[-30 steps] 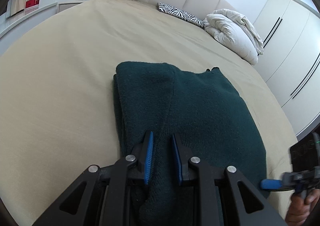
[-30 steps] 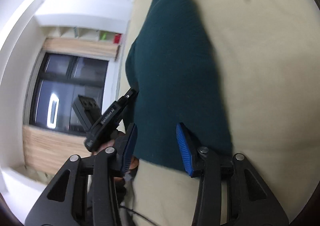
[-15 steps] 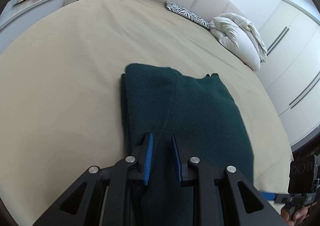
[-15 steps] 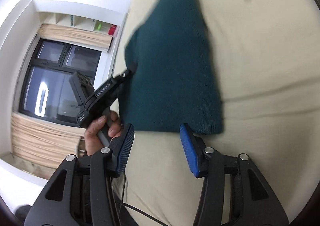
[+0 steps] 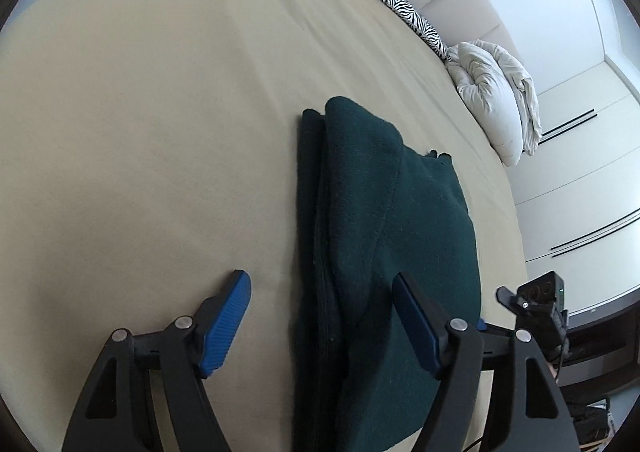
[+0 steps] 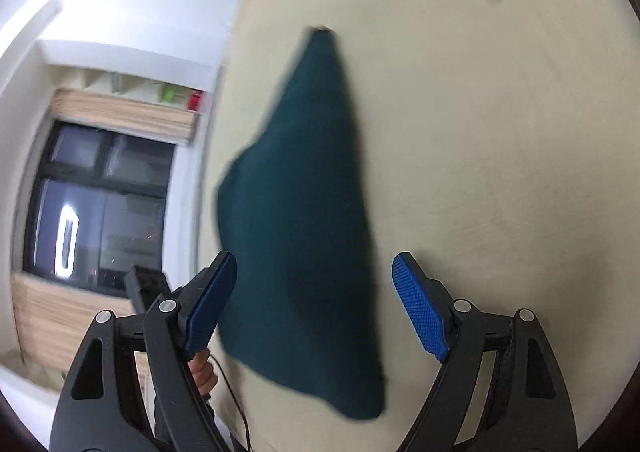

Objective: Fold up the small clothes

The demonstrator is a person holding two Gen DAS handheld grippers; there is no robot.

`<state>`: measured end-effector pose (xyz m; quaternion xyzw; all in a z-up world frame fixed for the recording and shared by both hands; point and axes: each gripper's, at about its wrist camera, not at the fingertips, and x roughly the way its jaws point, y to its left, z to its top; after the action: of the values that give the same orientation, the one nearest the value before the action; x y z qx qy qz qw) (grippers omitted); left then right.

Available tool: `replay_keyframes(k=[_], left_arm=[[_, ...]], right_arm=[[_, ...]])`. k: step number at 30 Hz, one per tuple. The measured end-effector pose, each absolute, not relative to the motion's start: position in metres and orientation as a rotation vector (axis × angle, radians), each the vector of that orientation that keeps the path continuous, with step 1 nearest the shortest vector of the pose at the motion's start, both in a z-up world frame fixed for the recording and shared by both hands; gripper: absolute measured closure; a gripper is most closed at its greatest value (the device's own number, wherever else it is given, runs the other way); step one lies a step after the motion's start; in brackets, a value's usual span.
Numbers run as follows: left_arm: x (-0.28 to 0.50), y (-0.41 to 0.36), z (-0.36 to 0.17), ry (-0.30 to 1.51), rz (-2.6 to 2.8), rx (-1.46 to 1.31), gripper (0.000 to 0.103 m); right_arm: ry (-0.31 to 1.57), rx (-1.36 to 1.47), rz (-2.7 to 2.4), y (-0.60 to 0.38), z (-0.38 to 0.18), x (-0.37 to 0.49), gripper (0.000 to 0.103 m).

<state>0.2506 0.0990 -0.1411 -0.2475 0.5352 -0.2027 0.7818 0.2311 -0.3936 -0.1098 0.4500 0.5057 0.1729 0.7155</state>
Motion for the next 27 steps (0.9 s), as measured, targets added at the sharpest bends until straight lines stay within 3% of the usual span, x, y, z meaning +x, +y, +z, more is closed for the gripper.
replay_keyframes(k=[8,10,14,16,19,27], left_arm=[[0.275,0.079,-0.149,1.236,-0.466,-0.543,0.036],[0.278,0.076,-0.151,1.250,-0.442,-0.546,0.048],[0.280,0.065,-0.154,1.264,-0.439,-0.521,0.060],[0.280,0.063,-0.155,1.261,-0.454,-0.534,0.070],[0.273,0.060,-0.149,1.237,-0.448,-0.510,0.076],[0.212,0.049,-0.095,1.150,-0.483,-0.364,0.078]], right_arm=[[1.136,1.014,0.426,-0.382,-0.130,0.260,0.022],[1.146,0.998,0.416,-0.382,-0.128,0.261,0.024],[1.168,0.880,0.380,-0.372,-0.120,0.263,0.045],[1.166,0.849,0.364,-0.370,-0.118,0.261,0.051],[1.148,0.727,0.327,-0.357,-0.096,0.263,0.060],[1.052,0.575,0.340,-0.357,-0.023,0.195,0.066]])
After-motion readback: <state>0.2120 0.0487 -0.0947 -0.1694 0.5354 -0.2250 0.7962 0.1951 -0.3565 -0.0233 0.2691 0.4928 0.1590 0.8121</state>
